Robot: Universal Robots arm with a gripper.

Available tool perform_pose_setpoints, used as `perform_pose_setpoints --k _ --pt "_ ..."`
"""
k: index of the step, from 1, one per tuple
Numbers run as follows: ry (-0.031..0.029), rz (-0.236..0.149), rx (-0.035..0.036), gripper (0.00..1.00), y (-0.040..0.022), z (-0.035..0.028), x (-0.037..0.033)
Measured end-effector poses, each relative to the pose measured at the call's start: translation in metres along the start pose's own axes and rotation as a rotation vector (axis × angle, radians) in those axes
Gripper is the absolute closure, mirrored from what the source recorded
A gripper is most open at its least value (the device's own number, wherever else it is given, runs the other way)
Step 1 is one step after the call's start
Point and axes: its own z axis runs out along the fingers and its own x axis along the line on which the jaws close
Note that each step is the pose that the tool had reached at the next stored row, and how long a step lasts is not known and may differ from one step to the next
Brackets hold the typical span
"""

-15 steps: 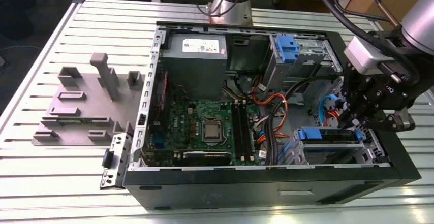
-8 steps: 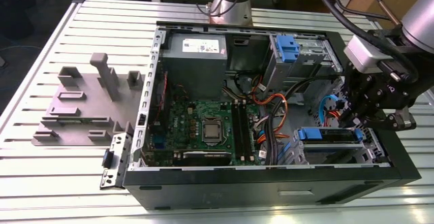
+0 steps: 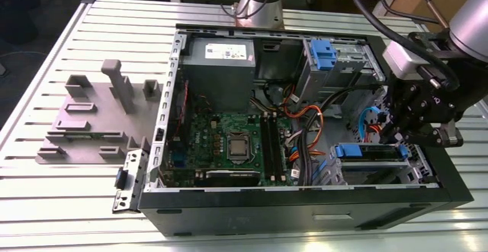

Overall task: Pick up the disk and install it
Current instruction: 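Insert the first disk wire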

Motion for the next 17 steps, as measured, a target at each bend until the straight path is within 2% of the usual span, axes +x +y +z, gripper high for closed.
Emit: perform_pose_setpoints --k 5,7,11,13,17 --pt "-0.0008 0.060 -0.0008 0.82 0.0000 0.0003 0.0000" --pt "-0.0109 0.060 -0.0008 0.82 0.0000 0.0004 0.0011" --pt "-0.0415 0.060 -0.0008 0.82 0.0002 0.0004 0.0082" --pt "-0.0454 0.060 -0.0006 0.82 0.0006 0.0006 0.0120" --pt "-0.0462 0.050 0.0008 0.82 0.0021 0.0011 0.0164"
